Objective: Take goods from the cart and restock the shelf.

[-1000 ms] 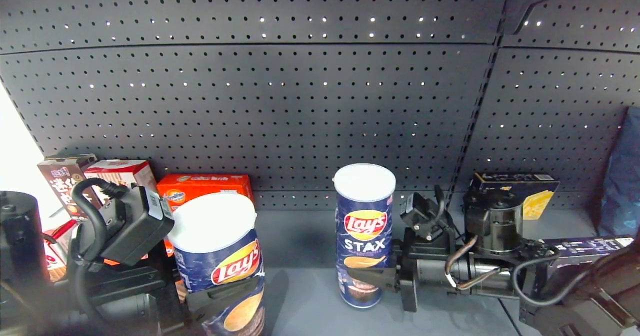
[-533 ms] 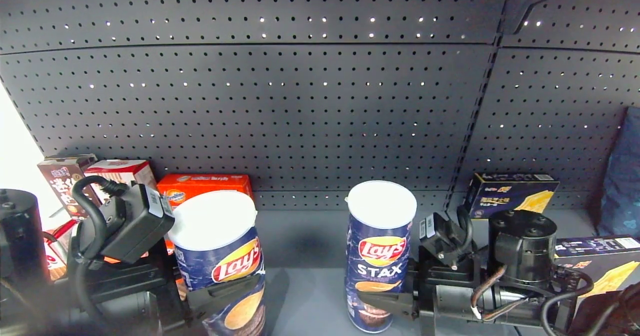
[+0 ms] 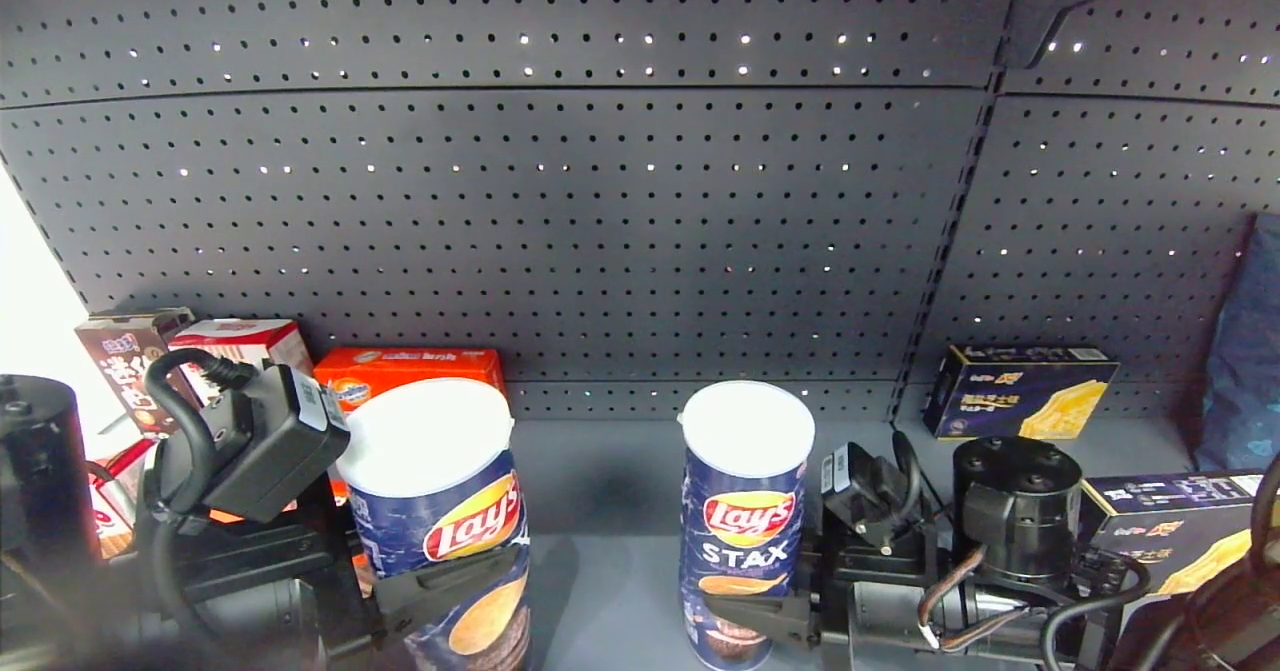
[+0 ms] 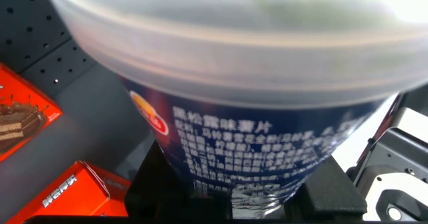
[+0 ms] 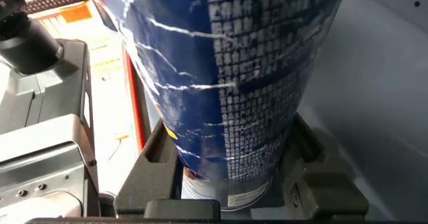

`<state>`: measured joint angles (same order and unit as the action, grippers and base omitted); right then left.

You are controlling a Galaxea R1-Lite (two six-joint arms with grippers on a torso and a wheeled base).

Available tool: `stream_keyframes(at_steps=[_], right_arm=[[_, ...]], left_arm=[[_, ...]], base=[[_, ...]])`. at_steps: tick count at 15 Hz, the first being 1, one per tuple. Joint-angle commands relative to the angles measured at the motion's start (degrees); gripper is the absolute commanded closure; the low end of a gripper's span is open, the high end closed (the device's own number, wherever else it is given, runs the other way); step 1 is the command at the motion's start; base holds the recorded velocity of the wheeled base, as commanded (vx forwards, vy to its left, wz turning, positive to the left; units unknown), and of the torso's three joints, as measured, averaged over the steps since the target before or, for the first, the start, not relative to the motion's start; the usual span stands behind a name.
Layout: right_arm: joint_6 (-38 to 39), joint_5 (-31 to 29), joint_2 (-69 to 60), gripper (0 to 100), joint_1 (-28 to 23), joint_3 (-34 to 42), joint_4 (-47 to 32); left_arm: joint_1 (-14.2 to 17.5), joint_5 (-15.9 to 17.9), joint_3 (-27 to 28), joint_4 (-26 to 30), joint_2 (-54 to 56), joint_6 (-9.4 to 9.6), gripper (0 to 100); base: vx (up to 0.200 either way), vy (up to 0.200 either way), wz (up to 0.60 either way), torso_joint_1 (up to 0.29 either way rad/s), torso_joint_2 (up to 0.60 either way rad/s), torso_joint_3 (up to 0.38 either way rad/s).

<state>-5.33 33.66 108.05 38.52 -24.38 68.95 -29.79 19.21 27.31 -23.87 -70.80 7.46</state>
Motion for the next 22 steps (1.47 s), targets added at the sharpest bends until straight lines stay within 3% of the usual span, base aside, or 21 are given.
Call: stream_keyframes(at_steps=[1,3,4,11,16,17,20,22], right_arm=[[-0.03,0.00,0.68,100,-0.03,0.30,-0.13],[-0.12,0.00,0.76,100,0.06,1.27,-0.13],[-0.21,-0.08,0.68,0,0.06,1.62,-0.13],[-0.30,-0.08,-2.58,0,-1.52,5.66,0.66],[-0.30,-1.23,-16.02,0,-5.91,13.22,0.40],[-0.21,-5.97,-24.29,0,-6.53,16.12,-0.40],[-0.21,-12.21,-36.77,0,-7.85,13.75,-9.98],[-0.21,-25.84,-47.58,0,-8.20,8.91,-26.06]], left_arm=[[0.00,0.04,-0.06,-0.04,-0.12,0.01,100],[0.00,0.04,-0.24,-0.04,-0.21,0.01,100],[0.00,0.04,-0.24,-0.04,-0.21,0.01,100],[1.05,0.04,-0.41,-0.04,0.05,0.01,100],[1.05,0.12,-0.50,-0.04,0.05,0.01,100],[0.97,0.12,-0.32,-0.12,-0.04,0.01,100],[0.97,0.21,-0.06,-0.12,-0.04,0.01,100],[0.97,0.21,0.20,-0.21,-0.04,0.10,100]], base=[[0.000,0.000,0.00,0.000,0.00,0.000],[0.000,0.000,0.00,0.000,0.00,0.000],[0.000,0.000,0.00,0.000,0.00,0.000],[0.000,0.000,0.00,0.000,0.00,0.000],[0.000,0.000,0.00,0.000,0.00,0.000],[0.000,0.000,0.00,0.000,0.00,0.000],[0.000,0.000,0.00,0.000,0.00,0.000],[0.000,0.000,0.00,0.000,0.00,0.000]])
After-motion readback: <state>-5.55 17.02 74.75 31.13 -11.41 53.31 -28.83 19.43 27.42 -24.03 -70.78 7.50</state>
